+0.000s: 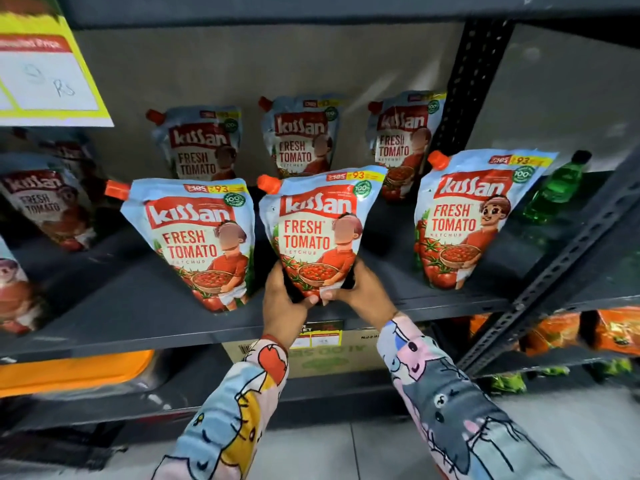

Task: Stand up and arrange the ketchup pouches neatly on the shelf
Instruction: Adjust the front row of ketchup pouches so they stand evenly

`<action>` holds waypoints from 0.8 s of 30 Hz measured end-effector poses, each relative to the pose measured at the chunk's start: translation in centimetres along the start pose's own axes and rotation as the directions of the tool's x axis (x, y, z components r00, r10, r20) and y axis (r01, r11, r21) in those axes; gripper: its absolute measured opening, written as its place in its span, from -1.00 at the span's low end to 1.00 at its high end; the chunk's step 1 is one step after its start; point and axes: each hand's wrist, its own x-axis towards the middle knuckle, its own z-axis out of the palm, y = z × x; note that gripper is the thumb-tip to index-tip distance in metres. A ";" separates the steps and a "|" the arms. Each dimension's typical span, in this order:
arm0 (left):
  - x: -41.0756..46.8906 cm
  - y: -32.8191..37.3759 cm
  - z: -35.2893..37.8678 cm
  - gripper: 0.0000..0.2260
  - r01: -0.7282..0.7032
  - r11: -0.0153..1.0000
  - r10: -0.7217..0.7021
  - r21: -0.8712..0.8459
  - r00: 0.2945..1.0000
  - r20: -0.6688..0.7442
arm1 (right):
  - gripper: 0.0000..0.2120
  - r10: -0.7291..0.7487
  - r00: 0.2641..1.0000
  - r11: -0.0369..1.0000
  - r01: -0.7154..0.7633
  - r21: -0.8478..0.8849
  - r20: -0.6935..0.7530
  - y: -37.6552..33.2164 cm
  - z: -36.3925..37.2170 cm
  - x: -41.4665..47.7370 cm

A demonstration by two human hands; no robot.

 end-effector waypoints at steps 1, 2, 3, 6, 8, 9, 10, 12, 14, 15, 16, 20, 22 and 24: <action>0.0 0.0 0.3 -0.32 -0.008 1.000 0.008 0.029 1.000 0.007 | -0.36 0.002 1.000 1.000 -0.002 -0.001 -0.005 0.2 -0.5 -0.1; -0.1 0.0 0.6 -0.32 -0.015 0.998 0.015 0.054 1.000 0.014 | -0.35 0.005 1.000 1.000 -0.005 -0.004 -0.006 0.3 -1.1 -0.2; -0.1 0.0 0.8 -0.32 -0.022 0.997 0.021 0.068 1.000 0.019 | -0.35 0.007 1.000 1.000 -0.007 -0.001 -0.006 0.5 -1.5 -0.3; -0.3 0.1 1.5 -0.32 -0.034 0.997 0.033 0.074 0.999 0.013 | -0.35 0.010 1.000 1.000 -0.010 -0.007 0.009 0.4 -2.0 -0.6; -0.3 0.2 1.6 -0.30 -0.039 0.996 0.038 0.085 0.999 0.011 | -0.32 0.010 1.000 1.000 -0.010 -0.010 0.015 -0.1 -2.0 -0.9; -0.5 0.2 1.4 -0.29 -0.041 0.996 0.040 0.083 0.999 0.010 | -0.31 -0.004 0.999 1.000 0.004 -0.003 -0.033 -0.3 -1.8 -1.3; -0.9 0.1 1.1 -0.29 -0.041 0.996 0.042 0.080 0.999 -0.005 | -0.29 -0.036 0.989 0.999 0.034 -0.014 -0.142 -0.5 -1.6 -2.0; -2.0 -0.4 -0.4 -0.33 -0.063 0.996 0.071 0.070 0.990 -0.120 | -0.37 -0.176 0.881 0.982 0.127 -0.139 -0.439 -0.8 -0.2 -4.1; -3.5 -1.3 -2.9 -0.37 -0.139 0.989 0.146 0.045 0.947 -0.286 | -0.61 -0.348 0.769 0.935 0.242 -0.260 -0.537 -1.7 2.7 -6.4; -4.0 -1.9 -4.3 -0.36 -0.173 0.984 0.172 0.032 0.919 -0.356 | -0.69 -0.392 0.785 0.918 0.296 -0.266 -0.479 -2.2 4.3 -7.1; -4.1 -2.6 -6.0 -0.32 -0.187 0.982 0.183 0.030 0.894 -0.410 | -0.71 -0.399 0.835 0.914 0.330 -0.236 -0.378 -2.9 6.2 -7.2; -1.4 -4.1 -11.8 -0.16 -0.012 1.000 0.010 -0.004 0.928 -0.373 | -0.33 -0.203 0.979 0.979 0.203 -0.027 -0.020 -5.0 10.9 -3.7; 0.7 -4.0 -14.1 -0.10 0.075 0.996 -0.081 -0.048 0.986 -0.148 | -0.15 -0.110 0.993 0.993 0.107 0.053 0.053 -5.4 12.0 -1.3; 2.3 -3.8 -15.6 -0.11 0.073 0.997 -0.071 -0.022 0.996 0.048 | -0.11 -0.057 0.994 0.995 0.048 0.090 0.098 -5.5 12.5 0.5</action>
